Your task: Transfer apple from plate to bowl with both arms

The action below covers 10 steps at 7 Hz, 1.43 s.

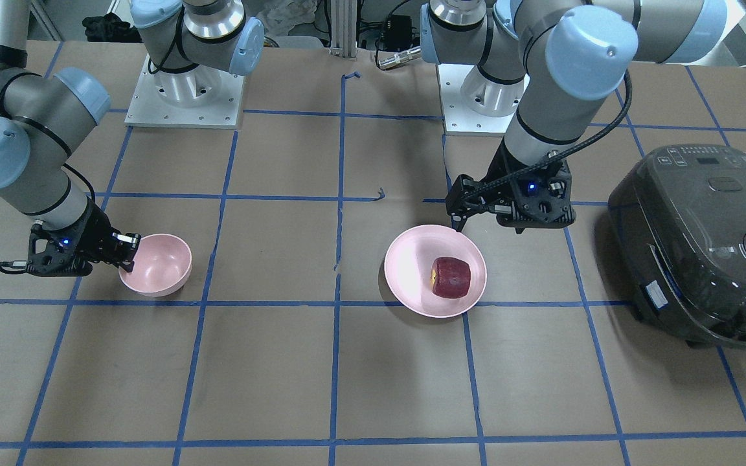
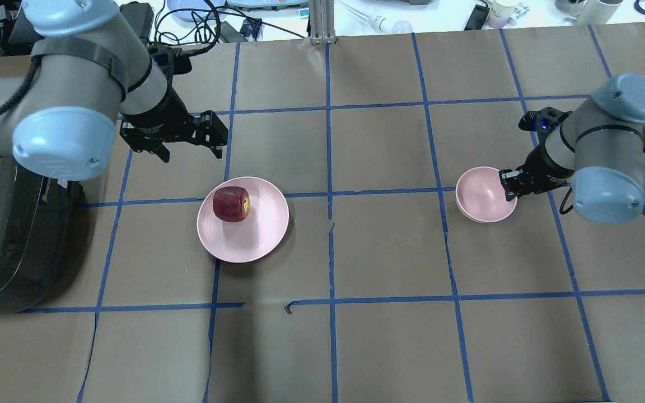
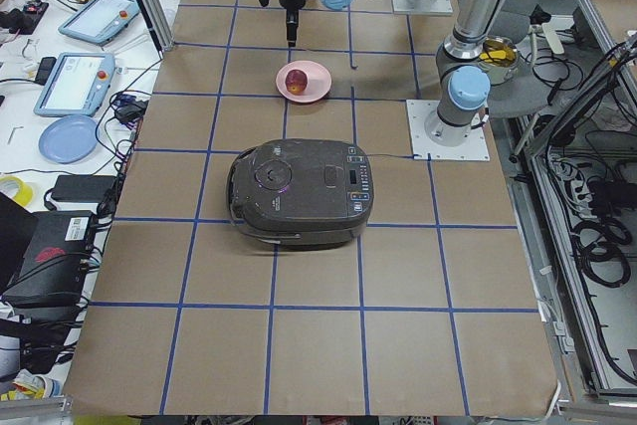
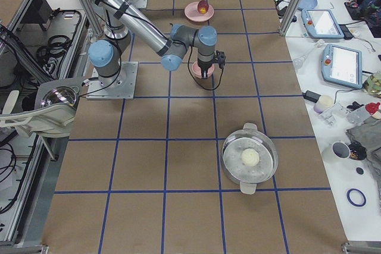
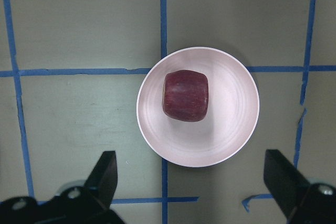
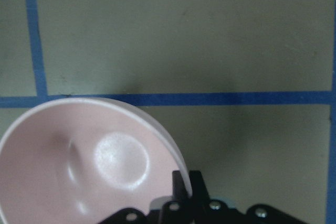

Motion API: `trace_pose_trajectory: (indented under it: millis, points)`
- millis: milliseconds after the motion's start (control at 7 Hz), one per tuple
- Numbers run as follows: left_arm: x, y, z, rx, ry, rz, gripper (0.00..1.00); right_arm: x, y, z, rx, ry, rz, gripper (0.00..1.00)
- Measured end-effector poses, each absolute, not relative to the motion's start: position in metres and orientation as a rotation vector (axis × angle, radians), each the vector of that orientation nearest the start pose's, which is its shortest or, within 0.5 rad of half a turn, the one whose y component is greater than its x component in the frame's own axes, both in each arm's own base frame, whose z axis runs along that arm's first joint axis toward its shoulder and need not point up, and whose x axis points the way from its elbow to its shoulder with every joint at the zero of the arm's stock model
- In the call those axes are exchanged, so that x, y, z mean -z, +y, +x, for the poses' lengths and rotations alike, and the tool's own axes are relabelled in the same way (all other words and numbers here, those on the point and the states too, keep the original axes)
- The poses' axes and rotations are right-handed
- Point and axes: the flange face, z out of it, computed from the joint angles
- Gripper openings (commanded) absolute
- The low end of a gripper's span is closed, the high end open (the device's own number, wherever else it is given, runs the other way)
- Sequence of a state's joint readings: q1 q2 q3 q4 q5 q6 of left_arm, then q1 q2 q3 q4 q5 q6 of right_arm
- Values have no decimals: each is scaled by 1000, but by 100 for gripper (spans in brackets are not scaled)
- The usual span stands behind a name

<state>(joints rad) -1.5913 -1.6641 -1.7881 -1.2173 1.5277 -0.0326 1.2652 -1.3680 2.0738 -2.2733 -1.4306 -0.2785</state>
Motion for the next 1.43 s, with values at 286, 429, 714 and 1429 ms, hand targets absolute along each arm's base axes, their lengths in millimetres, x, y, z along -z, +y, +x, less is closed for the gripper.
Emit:
trace_pose_trajectory:
  millis: [286,429,714,1429]
  points:
    - [-306,-514,-161,24,3186,-22,100,-227,-502,76,36,2976,75,0]
    - [-276,-515,-168,18,3186,-25,100,-226,-493,116,14,2978,88,0]
    - [-245,-518,-171,-10,3178,-13,99,-217,-472,170,-41,2998,110,99]
    - [-223,-521,-167,-56,3148,19,67,-271,-507,172,68,3110,109,100]
